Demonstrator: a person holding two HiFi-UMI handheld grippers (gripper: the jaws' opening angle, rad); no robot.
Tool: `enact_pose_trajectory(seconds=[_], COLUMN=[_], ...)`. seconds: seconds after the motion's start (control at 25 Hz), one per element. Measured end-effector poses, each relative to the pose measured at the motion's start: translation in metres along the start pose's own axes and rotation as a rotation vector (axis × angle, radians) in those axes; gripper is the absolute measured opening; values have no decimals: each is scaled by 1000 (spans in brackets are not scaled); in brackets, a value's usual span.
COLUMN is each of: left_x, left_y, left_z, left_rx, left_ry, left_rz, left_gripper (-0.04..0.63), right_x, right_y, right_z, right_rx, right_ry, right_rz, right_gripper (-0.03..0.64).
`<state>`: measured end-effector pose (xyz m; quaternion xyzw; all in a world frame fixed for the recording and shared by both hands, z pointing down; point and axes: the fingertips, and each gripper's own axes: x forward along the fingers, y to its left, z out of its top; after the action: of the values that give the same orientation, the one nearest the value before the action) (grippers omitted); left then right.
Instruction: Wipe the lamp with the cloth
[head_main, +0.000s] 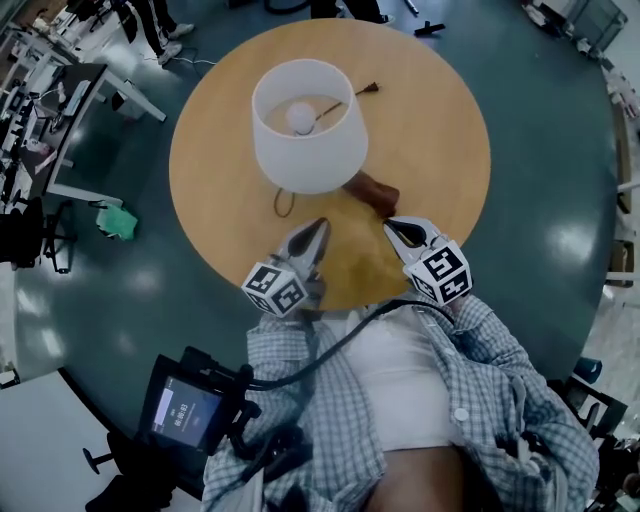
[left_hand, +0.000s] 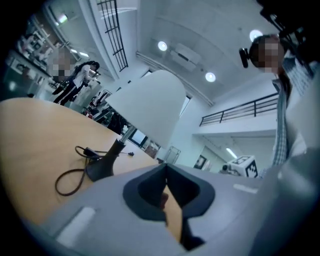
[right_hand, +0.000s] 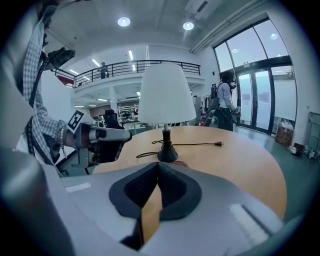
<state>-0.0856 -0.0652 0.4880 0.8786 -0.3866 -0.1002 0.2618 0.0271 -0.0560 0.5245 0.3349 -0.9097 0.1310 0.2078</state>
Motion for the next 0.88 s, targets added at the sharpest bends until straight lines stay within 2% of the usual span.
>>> enact_pose_trajectory(seconds=[0.12,0.24,0.36,0.52,0.6,0.72,0.76,0.84,0.88], left_x=[12,23,30,35,35,32,31,29,29], left_y=[11,20,23,13,12,12,12,14,14], left_z=[11,17,25,52,68,89,94,99,100], left_rx=[-21,-90,-191,-313,-364,-405,-408,-406,-404], left_ry=[-45,-113,-190,-312,-390,-491,-519,-564,-577], left_rz=[-2,-16,-40,-101,-135,-168,-175,-178,-179], left_gripper=[12,145,244,354,379,378,356,255,249], right_x=[-1,-1,-3,-6,-6,0,2,6,9], right_y=[-9,-22,-29,-33,-35,-37,-38,-39,-39], right_z=[3,-1,-4,-10,-12,-14,-15,-17,-17], right_rx=[-11,-15,5,12,16,17,15,10,9], right_ry=[6,25,30,47,56,65,68,71,71], right_rz=[4,-1,-18,-24,-24,-17,-13,-2,2], right_gripper=[5,5,5,5,5,5,5,5,5])
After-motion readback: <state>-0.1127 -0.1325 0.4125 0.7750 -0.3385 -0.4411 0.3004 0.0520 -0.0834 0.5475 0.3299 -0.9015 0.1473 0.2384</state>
